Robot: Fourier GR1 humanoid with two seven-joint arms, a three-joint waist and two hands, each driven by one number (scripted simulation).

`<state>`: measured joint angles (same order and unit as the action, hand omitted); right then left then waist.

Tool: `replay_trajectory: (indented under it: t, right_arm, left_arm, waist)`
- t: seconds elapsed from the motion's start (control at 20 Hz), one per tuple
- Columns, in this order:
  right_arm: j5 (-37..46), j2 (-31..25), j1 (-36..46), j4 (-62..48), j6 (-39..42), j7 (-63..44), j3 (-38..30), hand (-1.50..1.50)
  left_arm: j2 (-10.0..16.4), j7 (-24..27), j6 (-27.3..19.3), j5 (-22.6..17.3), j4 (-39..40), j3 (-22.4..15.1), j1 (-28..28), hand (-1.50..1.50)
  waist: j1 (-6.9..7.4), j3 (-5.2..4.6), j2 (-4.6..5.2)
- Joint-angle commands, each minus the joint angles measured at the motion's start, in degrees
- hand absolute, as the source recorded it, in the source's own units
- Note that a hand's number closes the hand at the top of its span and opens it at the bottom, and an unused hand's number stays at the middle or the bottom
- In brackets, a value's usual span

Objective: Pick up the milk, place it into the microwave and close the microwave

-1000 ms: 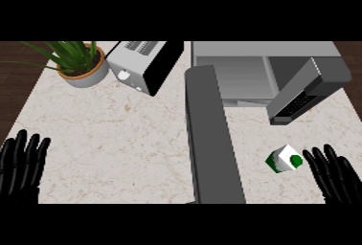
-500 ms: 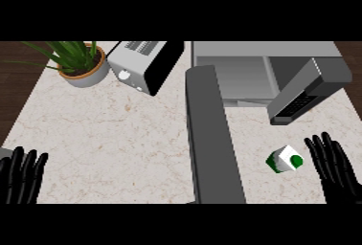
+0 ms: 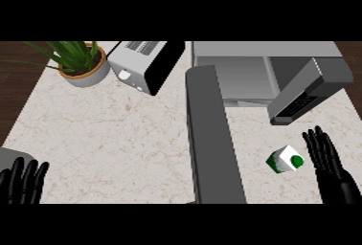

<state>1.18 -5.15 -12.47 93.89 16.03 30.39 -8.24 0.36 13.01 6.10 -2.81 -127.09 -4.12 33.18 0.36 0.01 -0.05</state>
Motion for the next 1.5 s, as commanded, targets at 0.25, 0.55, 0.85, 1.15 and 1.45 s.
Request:
replay_trajectory:
  t: [0.25, 0.55, 0.85, 1.15, 1.45]
  right_arm:
    - [1.82, -5.05, 7.05, -17.93, -0.08, 8.54, -6.11, -1.50]
    - [2.90, -9.01, 9.90, -28.03, 3.18, 13.54, -7.23, -1.50]
    - [6.48, -9.62, 16.91, -42.47, 0.72, 20.22, -6.94, -1.50]
    - [8.60, -11.83, 22.60, -52.34, -1.57, 24.50, -6.90, -1.50]
    - [10.58, -12.31, 24.21, -63.45, -1.01, 31.28, -5.46, -1.50]
  left_arm:
    - [-0.35, 5.42, -0.80, 2.77, 4.62, -2.59, 1.52, -1.50]
    - [1.44, 5.25, 1.61, -1.70, 2.67, 1.40, 2.31, -1.50]
    - [1.33, 2.41, 1.38, -3.06, -1.42, 0.80, 4.19, -1.50]
    - [2.27, 3.61, 1.74, -3.59, 1.58, 3.54, 1.69, -1.50]
    - [0.32, 1.24, -0.17, -0.81, 0.97, -0.01, 0.93, -1.50]
  waist:
    - [0.03, 0.00, 0.03]
    - [0.11, 0.01, 0.03]
    - [0.29, 0.02, 0.05]
    - [0.27, 0.03, 0.10]
    - [0.25, 0.07, 0.19]
